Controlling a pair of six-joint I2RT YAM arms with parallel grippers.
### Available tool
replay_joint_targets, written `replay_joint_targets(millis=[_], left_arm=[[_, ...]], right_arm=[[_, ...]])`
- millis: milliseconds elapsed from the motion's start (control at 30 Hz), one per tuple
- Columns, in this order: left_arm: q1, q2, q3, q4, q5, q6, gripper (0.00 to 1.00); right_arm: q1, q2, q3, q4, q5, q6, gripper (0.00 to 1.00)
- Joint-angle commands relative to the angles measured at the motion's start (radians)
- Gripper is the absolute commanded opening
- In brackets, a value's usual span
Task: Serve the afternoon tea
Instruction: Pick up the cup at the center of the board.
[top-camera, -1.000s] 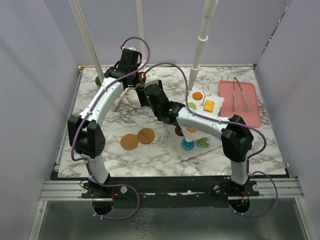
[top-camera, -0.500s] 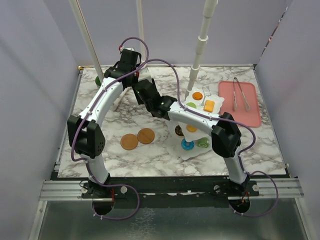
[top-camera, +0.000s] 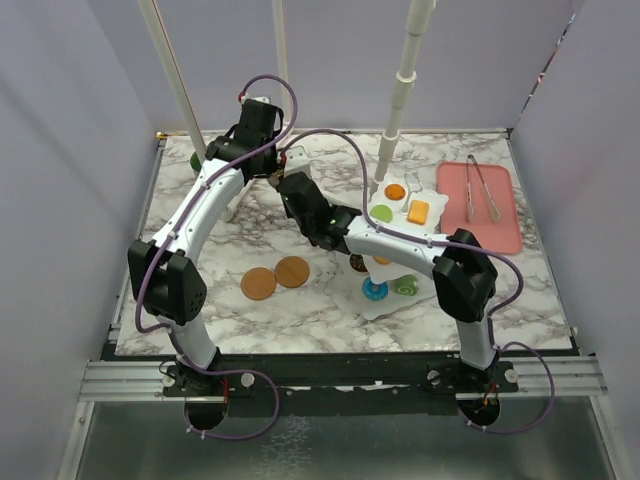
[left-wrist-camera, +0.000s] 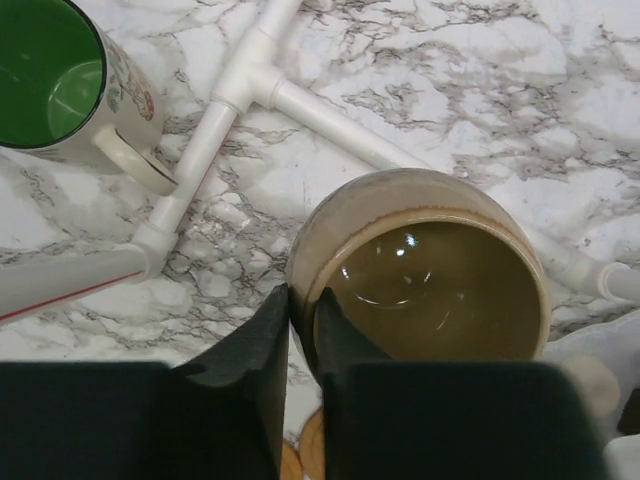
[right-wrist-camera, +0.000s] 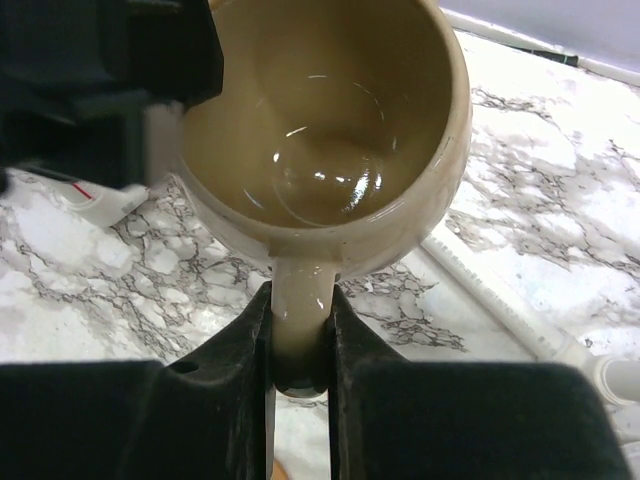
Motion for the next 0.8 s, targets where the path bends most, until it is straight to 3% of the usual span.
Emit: replay_joint_targets(millis=[0, 67, 200, 367, 433, 500, 633, 700, 767], left_arm=[[-0.005, -0.095, 0.022, 0.052, 0.100, 0.002, 0.39], [-0.005, -0.103, 0.036, 0.048, 0.127, 0.028, 0.72], [0.004, -0.140, 0.058, 0.039, 0.153, 0.095, 0.98], [0.057, -0.239, -0.023, 0.051, 0.241, 0.226, 0.99], [0.113, -0.300, -0.111, 0.061, 0.424, 0.320, 0.99], [0.162, -0.355, -0.186, 0.020, 0.566, 0.474, 0.99], [0.207, -0.434, -0.305, -0.161, 0.695, 0.786, 0.99], [0.213, -0.449, -0.347, -0.218, 0.745, 0.887, 0.99], [0.215, -0.460, -0.377, -0.221, 0.799, 0.897, 0.99]], right_arm=[[0.002, -0.087, -0.078, 0.141, 0.014, 0.001, 0.01], [0.002, -0.105, -0.102, 0.158, 0.014, 0.000, 0.01], [0.002, -0.120, -0.093, 0.139, -0.006, -0.008, 0.00], [0.002, -0.140, -0.061, 0.055, -0.025, 0.016, 0.00], [0.004, -0.159, -0.072, 0.045, -0.035, 0.023, 0.00], [0.004, -0.172, -0.075, 0.039, -0.041, 0.029, 0.01], [0.004, -0.187, -0.078, 0.039, -0.037, 0.036, 0.01], [0.005, -0.191, -0.076, 0.039, -0.039, 0.038, 0.01], [0.005, -0.192, -0.073, 0.039, -0.033, 0.038, 0.00]])
